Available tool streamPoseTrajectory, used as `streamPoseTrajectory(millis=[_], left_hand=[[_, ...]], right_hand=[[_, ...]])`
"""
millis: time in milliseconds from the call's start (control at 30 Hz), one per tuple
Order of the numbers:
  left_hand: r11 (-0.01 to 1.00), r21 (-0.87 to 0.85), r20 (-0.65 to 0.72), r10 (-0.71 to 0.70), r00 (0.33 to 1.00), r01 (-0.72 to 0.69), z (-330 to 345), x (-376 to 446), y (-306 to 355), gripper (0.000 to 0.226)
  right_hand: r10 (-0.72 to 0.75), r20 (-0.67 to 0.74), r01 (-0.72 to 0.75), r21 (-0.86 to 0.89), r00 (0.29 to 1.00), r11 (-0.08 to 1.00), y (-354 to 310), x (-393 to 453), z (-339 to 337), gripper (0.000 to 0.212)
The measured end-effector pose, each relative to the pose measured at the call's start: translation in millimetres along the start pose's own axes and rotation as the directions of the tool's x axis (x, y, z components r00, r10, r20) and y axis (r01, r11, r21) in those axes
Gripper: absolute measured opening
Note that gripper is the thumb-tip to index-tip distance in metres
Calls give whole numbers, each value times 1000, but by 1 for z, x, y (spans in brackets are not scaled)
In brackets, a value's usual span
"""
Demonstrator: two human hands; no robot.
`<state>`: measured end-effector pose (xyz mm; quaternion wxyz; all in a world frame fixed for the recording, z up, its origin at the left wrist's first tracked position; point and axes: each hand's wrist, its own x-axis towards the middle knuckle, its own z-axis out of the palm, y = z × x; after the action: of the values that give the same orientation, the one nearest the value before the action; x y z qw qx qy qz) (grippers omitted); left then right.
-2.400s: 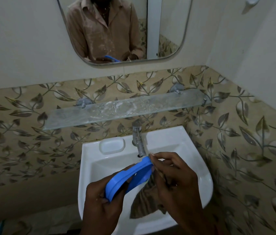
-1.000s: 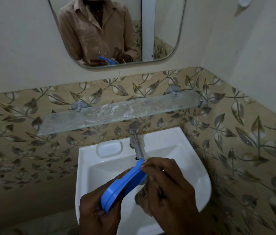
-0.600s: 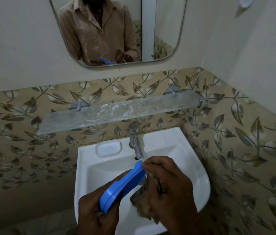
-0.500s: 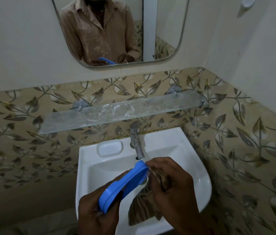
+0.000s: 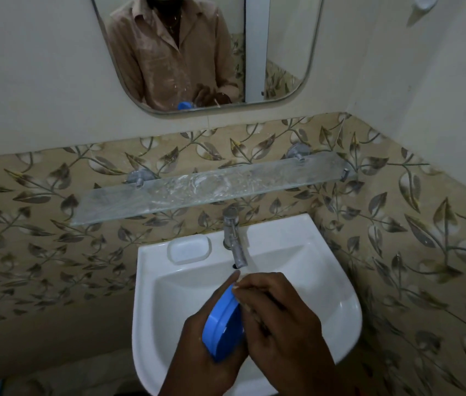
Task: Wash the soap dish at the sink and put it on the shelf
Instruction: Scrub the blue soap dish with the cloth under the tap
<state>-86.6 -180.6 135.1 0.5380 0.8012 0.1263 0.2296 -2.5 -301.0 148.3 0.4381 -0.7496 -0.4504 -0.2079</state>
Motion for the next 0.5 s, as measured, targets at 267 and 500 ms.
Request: streamPoseTrajectory(millis=[267, 500], left_hand=[[961, -23, 34, -274, 961, 274, -11, -13, -21, 89], [985, 134, 72, 96, 993, -105, -23, 6, 2, 64]], right_hand=[[-28, 92, 16, 134, 995, 991, -26, -6, -9, 25], [-11, 40, 6, 123, 999, 992, -3, 6, -18, 40]])
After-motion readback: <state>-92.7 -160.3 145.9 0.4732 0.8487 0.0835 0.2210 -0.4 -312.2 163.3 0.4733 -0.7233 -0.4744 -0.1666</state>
